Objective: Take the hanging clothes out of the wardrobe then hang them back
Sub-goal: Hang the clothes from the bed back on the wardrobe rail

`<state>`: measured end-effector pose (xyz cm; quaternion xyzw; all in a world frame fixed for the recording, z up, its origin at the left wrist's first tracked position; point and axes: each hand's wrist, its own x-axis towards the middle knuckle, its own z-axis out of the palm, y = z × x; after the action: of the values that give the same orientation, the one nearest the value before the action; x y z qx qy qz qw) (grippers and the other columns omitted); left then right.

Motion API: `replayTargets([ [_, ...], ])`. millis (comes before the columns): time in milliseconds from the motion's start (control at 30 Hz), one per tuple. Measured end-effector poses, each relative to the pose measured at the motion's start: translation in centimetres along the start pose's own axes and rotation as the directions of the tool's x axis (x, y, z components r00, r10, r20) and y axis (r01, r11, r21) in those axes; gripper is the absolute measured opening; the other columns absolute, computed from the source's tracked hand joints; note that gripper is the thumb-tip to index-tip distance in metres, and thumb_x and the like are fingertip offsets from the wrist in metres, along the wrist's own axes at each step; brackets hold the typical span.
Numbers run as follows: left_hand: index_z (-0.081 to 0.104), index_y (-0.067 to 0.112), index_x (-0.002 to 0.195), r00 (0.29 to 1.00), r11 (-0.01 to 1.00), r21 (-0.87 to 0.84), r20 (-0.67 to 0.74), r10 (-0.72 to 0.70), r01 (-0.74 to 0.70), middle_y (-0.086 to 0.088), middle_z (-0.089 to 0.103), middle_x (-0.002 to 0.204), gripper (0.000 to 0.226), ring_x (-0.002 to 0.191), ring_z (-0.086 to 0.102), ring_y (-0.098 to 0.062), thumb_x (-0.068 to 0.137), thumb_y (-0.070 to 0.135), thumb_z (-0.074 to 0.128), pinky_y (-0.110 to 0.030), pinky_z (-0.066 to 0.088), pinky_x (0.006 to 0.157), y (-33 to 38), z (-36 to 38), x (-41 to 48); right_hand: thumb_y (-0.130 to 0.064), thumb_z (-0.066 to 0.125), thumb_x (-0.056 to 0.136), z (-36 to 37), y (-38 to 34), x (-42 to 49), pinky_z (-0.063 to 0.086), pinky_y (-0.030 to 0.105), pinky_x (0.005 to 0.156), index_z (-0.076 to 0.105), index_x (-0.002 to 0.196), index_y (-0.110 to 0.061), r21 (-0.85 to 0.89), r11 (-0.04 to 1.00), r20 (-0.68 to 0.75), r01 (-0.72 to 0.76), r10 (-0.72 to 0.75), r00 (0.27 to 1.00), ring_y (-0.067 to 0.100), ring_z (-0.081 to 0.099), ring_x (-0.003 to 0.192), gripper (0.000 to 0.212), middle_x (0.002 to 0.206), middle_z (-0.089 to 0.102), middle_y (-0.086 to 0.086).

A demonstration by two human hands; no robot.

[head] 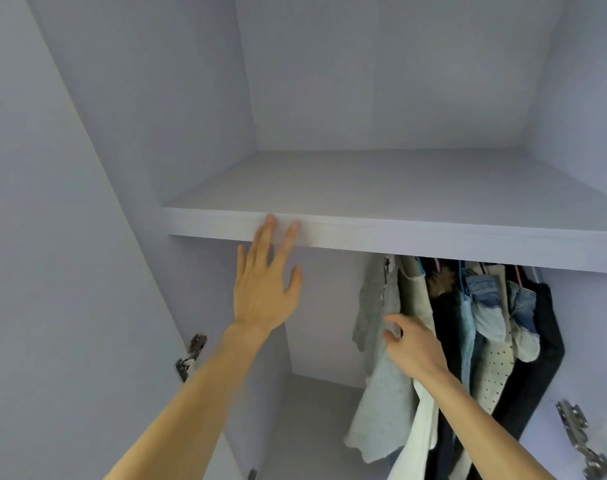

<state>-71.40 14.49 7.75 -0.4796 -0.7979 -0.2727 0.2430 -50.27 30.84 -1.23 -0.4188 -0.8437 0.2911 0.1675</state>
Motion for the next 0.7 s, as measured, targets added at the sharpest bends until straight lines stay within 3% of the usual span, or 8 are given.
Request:
replayTargets([
  [67, 0.017, 0.040, 0.156, 0.985, 0.998, -0.032, 0.165, -0.042, 0.048, 0.004, 0.007, 0.166, 0.070, 0.153, 0.008, -0.019, 0.096, 0.031, 0.052, -0.049, 0.011, 0.124, -0.2, 0.2, -5.6, -0.030, 0.056, 0.095, 1.0, -1.1, -2.1, 0.048, 0.035, 0.089, 0.058, 0.130, -0.032, -0.017, 0.997, -0.017, 0.071, -0.072, 0.997, 0.022, 0.058, 0.111, 0.034, 0.138, 0.053, -0.004],
  [167, 0.019, 0.045, 0.153, 0.889, 0.965, 0.016, 0.386, -0.248, 0.263, 0.007, 0.011, 0.165, 0.067, 0.152, 0.011, -0.016, 0.096, 0.029, 0.049, -0.041, 0.007, 0.124, -1.7, -1.1, -15.9, -0.028, 0.057, 0.096, 3.3, -4.2, -6.1, 0.043, 0.033, 0.098, 0.059, 0.130, -0.029, -0.039, 0.975, 0.017, 0.221, -0.220, 0.975, 0.023, 0.053, 0.120, 0.034, 0.135, 0.058, -0.007],
  [300, 0.022, 0.045, 0.153, 0.736, 0.844, 0.195, 0.418, -0.533, 0.500, 0.008, 0.022, 0.163, 0.062, 0.148, 0.025, -0.014, 0.097, 0.034, 0.045, -0.037, 0.018, 0.121, -3.1, -6.6, -29.9, -0.029, 0.057, 0.095, 7.9, -8.5, -13.5, 0.038, 0.029, 0.099, 0.058, 0.132, -0.030, -0.019, 0.889, 0.177, 0.457, -0.447, 0.877, 0.019, 0.049, 0.123, 0.036, 0.131, 0.061, -0.010],
  [500, 0.049, 0.036, 0.142, 0.458, 0.525, 0.420, 0.256, -0.851, 0.740, -0.001, 0.050, 0.148, 0.058, 0.137, 0.047, -0.025, 0.085, 0.038, 0.055, -0.049, 0.039, 0.109, -1.7, -17.4, -51.1, -0.032, 0.056, 0.092, 15.8, -12.8, -27.8, 0.024, 0.020, 0.109, 0.067, 0.127, -0.023, 0.144, 0.623, 0.423, 0.769, -0.741, 0.521, 0.022, 0.050, 0.126, 0.037, 0.130, 0.065, -0.002],
  [567, 0.045, 0.037, 0.145, 0.288, 0.357, 0.469, 0.214, -0.933, 0.808, -0.001, 0.043, 0.153, 0.059, 0.143, 0.038, -0.024, 0.087, 0.040, 0.050, -0.049, 0.031, 0.114, 1.0, -21.3, -57.9, -0.036, 0.053, 0.091, 18.2, -13.4, -33.4, 0.023, 0.023, 0.113, 0.066, 0.128, -0.025, 0.204, 0.545, 0.511, 0.813, -0.768, 0.386, 0.022, 0.045, 0.134, 0.041, 0.135, 0.062, -0.001],
  [700, 0.034, 0.038, 0.150, -0.040, -0.021, 0.486, 0.028, -0.999, 0.874, 0.001, 0.028, 0.161, 0.061, 0.149, 0.023, -0.020, 0.090, 0.044, 0.040, -0.049, 0.017, 0.119, 8.2, -29.3, -69.7, -0.043, 0.052, 0.096, 21.2, -14.6, -45.6, 0.019, 0.033, 0.119, 0.060, 0.134, -0.032, 0.366, 0.295, 0.597, 0.883, -0.802, 0.021, 0.017, 0.029, 0.146, 0.040, 0.148, 0.050, -0.004],
])
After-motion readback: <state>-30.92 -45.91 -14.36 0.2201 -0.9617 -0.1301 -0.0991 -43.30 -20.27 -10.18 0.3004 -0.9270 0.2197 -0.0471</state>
